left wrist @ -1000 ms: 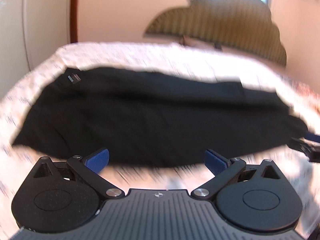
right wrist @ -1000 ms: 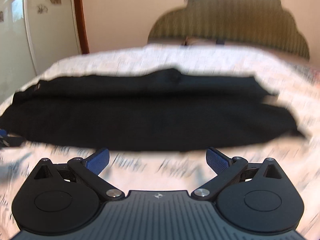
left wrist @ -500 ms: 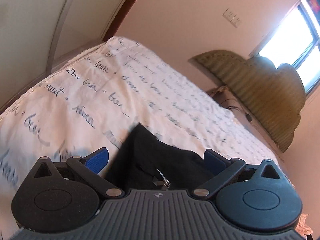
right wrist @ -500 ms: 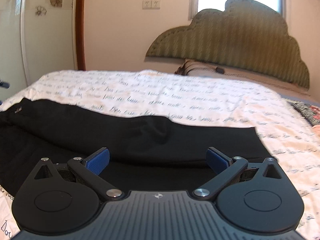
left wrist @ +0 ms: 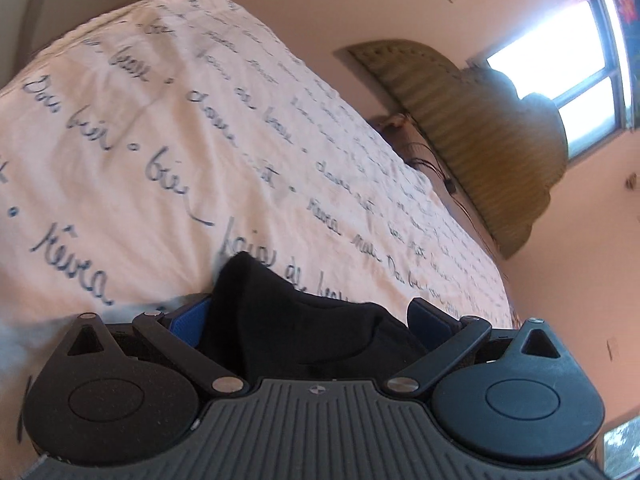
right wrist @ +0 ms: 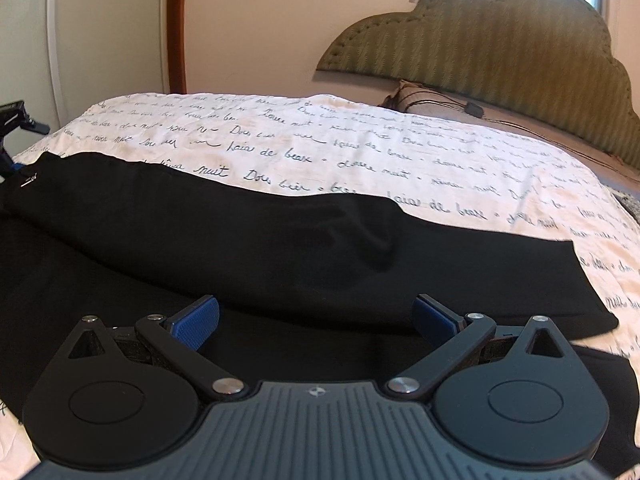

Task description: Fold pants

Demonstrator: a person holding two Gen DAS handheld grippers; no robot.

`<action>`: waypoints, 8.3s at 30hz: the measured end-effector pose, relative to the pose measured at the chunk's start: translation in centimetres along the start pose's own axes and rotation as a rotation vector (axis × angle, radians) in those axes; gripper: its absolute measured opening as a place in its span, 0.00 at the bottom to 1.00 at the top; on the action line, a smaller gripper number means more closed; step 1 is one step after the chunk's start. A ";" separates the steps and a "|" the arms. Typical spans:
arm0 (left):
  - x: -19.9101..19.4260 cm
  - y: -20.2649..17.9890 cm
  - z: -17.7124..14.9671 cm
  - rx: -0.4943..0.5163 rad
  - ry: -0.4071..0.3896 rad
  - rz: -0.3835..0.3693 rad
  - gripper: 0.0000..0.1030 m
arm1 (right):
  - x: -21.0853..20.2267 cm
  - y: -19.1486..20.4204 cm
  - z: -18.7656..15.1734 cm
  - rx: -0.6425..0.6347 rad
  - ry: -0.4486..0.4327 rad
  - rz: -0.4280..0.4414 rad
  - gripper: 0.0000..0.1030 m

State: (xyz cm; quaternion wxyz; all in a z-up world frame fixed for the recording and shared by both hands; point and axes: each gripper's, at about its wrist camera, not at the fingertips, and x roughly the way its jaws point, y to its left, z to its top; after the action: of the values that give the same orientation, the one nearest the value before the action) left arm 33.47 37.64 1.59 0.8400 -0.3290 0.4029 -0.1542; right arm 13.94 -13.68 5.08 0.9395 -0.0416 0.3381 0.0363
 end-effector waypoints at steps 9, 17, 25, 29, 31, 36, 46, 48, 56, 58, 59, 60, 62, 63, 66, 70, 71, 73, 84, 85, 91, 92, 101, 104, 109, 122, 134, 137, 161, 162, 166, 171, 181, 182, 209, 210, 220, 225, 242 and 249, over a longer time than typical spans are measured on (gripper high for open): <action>2.1 -0.9 -0.3 0.151 -0.006 0.103 0.46 | 1.4 1.1 0.4 -0.041 0.023 0.028 1.00; -0.5 -5.5 -2.6 0.443 -0.158 0.208 0.07 | 1.4 -1.3 2.0 -0.027 -0.189 0.194 1.00; -8.0 -10.2 -5.7 0.546 -0.430 -0.043 0.07 | 8.5 -3.4 10.2 -0.144 0.012 0.508 1.00; -10.7 -10.8 -8.2 0.555 -0.495 -0.112 0.07 | 12.4 -2.6 12.9 -0.239 0.074 0.567 1.00; -11.3 -10.7 -9.0 0.551 -0.502 -0.115 0.07 | 14.2 -1.5 13.4 -0.297 0.117 0.587 1.00; -12.0 -9.8 -10.1 0.562 -0.496 -0.101 0.07 | 17.8 1.3 13.6 -0.373 0.229 0.705 1.00; -11.5 -9.1 -9.6 0.540 -0.492 -0.082 0.07 | 18.3 3.2 14.2 -0.389 0.305 0.787 0.10; -12.2 -9.1 -9.9 0.522 -0.509 -0.089 0.07 | 17.1 2.9 14.5 -0.387 0.279 0.780 0.09; -16.7 -8.7 -12.3 0.454 -0.516 -0.163 0.08 | 6.0 1.8 13.6 -0.388 0.121 0.826 0.07; -17.7 -7.9 -13.8 0.419 -0.492 -0.182 0.12 | 3.0 2.0 11.6 -0.382 0.110 0.865 0.07; -17.8 -7.2 -14.6 0.391 -0.475 -0.165 0.22 | 1.9 2.3 10.2 -0.369 0.117 0.887 0.07; -17.7 -6.2 -15.5 0.352 -0.459 -0.129 0.31 | 1.1 2.5 8.5 -0.357 0.133 0.904 0.07; -16.8 -3.8 -17.3 0.256 -0.407 -0.033 0.40 | 0.7 3.3 5.1 -0.338 0.180 0.905 0.07; -16.4 -2.5 -18.0 0.201 -0.377 0.005 0.40 | 1.0 3.6 3.6 -0.319 0.204 0.896 0.07; -16.7 -0.5 -19.8 0.076 -0.319 0.050 0.42 | 2.4 4.0 1.2 -0.243 0.240 0.870 0.07; -18.7 -0.9 -21.5 0.018 -0.299 0.111 0.62 | 2.7 4.0 1.3 -0.194 0.224 0.858 0.07; -19.2 -1.2 -21.8 0.008 -0.303 0.106 0.67 | 2.6 3.8 1.4 -0.189 0.214 0.854 0.07; -20.1 -1.5 -22.7 -0.024 -0.316 0.080 0.71 | 2.5 3.7 1.7 -0.175 0.198 0.855 0.07; -18.6 -0.8 -23.5 -0.389 -0.321 -0.040 0.72 | 1.5 3.8 1.8 -0.171 0.174 0.820 0.07; -18.3 -1.0 -23.2 -0.401 -0.311 -0.034 0.72 | 1.3 3.8 1.8 -0.170 0.172 0.817 0.07; -17.2 -1.2 -22.8 -0.419 -0.257 0.022 0.73 | 0.8 3.8 1.5 -0.166 0.157 0.804 0.07; -17.1 -1.3 -22.8 -0.421 -0.251 0.015 0.73 | 0.8 3.6 1.5 -0.161 0.155 0.803 0.07; -16.0 -1.3 -21.8 -0.432 -0.248 0.087 0.67 | 0.7 3.4 2.1 -0.134 0.134 0.799 0.07; -15.3 -2.2 -21.0 -0.380 -0.226 0.137 0.67 | 0.7 3.3 2.0 -0.131 0.132 0.798 0.07; -15.8 -4.4 -20.7 -0.258 -0.237 0.184 0.09 | 0.0 2.9 2.0 -0.130 0.119 0.794 0.07; -16.2 -1.9 -23.2 -0.272 -0.155 0.224 0.24 | -1.3 3.6 -2.2 -0.206 0.202 0.752 0.07; -13.3 -14.4 -28.2 -0.157 -0.039 -0.164 0.74 | -3.1 1.8 -0.8 -0.120 0.119 0.803 0.08; -7.7 -16.5 -30.0 -0.283 0.024 -0.261 0.75 | -2.7 -0.6 -0.9 0.091 0.119 0.811 0.08; 3.8 -21.6 -32.2 -0.658 0.153 -0.100 0.75 | 1.2 -12.9 -12.2 0.924 0.216 0.716 0.09; 4.1 -21.2 -32.2 -0.658 0.153 -0.070 0.75 | 1.3 -13.1 -12.5 0.944 0.210 0.729 0.09; 4.9 -19.7 -33.0 -0.710 0.098 -0.058 0.72 | 1.4 -12.9 -12.6 0.943 0.196 0.733 0.09; 4.5 -21.1 -32.8 -0.594 0.053 -0.003 0.21 | 1.6 -12.5 -12.7 0.953 0.190 0.736 0.09; 2.8 -20.6 -33.1 -0.571 0.026 0.001 0.04 | 1.2 -13.3 -13.8 1.107 0.106 0.803 0.29; 2.6 -20.8 -32.9 -0.568 0.024 -0.016 0.04 | 1.4 -13.2 -13.9 1.163 0.082 0.837 0.36; -0.5 -19.7 -34.0 -0.553 0.094 -0.081 0.05 | 2.0 -19.8 -11.8 1.427 -0.328 0.713 0.74; -0.3 -19.6 -34.1 -0.557 0.101 -0.076 0.05 | 1.4 -21.6 -12.2 1.442 -0.370 0.672 0.74; 1.1 -19.3 -34.4 -0.570 0.141 -0.041 0.09 | 1.2 -26.1 -12.9 1.412 -0.252 0.394 0.11; 1.0 -19.1 -34.3 -0.562 0.149 -0.042 0.09 | 0.4 -26.5 -12.4 1.356 -0.247 0.316 0.05; 2.2 -18.7 -33.6 -0.526 0.151 -0.040 0.11 | -1.7 -27.6 -14.6 1.324 -0.210 0.358 0.09; 2.3 -18.5 -33.6 -0.523 0.152 -0.037 0.11 | -4.2 -27.6 -11.6 1.223 -0.238 0.257 0.03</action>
State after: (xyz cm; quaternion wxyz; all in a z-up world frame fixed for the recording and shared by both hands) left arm 8.86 8.38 -2.62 0.6909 -0.5296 0.4848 -0.0843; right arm 6.04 -42.52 0.33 0.8126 0.5478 0.1933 -0.0467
